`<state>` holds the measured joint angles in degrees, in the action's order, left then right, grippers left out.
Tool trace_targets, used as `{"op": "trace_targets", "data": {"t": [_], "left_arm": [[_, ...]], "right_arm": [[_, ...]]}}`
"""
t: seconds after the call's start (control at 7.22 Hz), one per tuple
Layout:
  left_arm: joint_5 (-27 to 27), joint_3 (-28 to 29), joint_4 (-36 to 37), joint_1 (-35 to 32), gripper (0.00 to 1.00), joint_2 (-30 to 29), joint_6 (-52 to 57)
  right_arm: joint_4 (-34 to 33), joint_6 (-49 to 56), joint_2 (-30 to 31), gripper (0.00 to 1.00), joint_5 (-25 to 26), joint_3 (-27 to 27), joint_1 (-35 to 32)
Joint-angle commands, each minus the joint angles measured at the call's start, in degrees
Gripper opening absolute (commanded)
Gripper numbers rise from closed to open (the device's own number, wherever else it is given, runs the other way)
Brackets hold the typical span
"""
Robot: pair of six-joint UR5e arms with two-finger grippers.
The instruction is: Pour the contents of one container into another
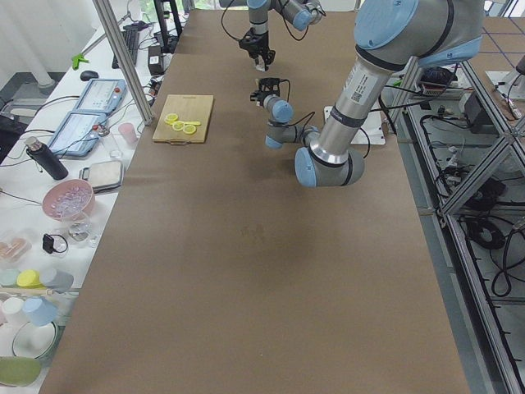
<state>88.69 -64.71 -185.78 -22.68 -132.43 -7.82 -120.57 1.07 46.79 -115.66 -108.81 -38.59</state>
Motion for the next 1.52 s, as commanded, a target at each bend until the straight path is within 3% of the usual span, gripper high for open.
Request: {"op": "trace_targets", "data": {"t": [0.0,1.39], "left_arm": [[0.0,0.0,0.1,0.0,0.00,0.0,0.0],[0.0,0.0,0.0,-0.1,0.00,-0.3,-0.1]], "right_arm": [[-4.0,2.2,-2.3,0.00,0.0,1.3,0.0],[-15.9,9.4,-10.1,0.00,0.4,9.1,0.0]]}}
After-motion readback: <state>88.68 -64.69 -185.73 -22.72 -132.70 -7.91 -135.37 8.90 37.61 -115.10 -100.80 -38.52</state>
